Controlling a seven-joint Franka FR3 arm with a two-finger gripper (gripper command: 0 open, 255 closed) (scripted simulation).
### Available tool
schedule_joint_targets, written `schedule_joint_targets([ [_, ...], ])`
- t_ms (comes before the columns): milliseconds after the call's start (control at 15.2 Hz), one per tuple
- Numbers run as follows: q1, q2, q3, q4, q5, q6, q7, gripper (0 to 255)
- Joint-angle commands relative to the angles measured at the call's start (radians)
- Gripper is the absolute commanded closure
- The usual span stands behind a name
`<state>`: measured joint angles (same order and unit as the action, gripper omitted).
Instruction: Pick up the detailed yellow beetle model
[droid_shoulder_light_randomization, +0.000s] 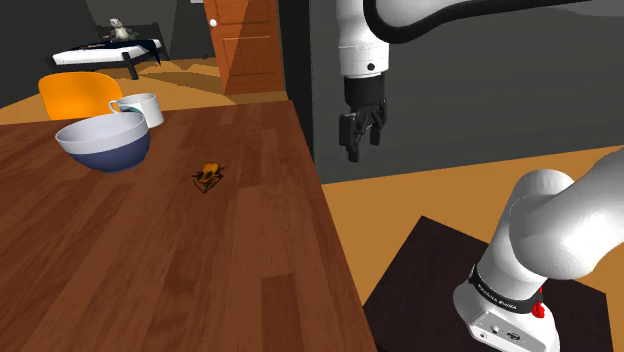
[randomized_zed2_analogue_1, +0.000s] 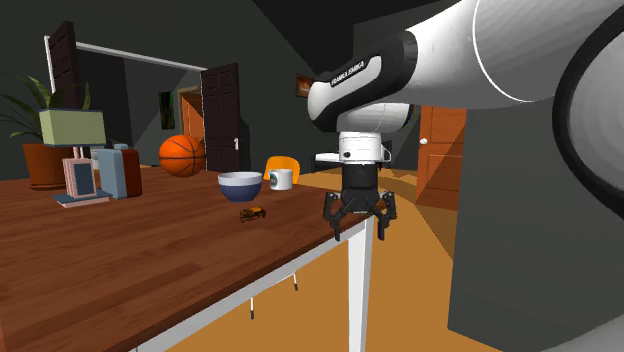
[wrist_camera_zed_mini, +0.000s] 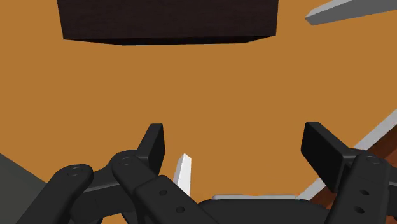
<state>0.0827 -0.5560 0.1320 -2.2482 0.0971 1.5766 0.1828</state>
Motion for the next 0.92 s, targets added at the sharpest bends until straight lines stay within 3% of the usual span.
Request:
schedule_joint_targets([
  [0, 0.009, 0.057, 0.032, 0.055, 0.014, 0.015, 0.042, 0],
  [462, 0.032, 0.26, 0.133, 0.25, 0.021, 0.067, 0.184, 0],
  [858, 0.058, 0.459, 0.21, 0.467, -0.024, 0.079, 0.313, 0],
])
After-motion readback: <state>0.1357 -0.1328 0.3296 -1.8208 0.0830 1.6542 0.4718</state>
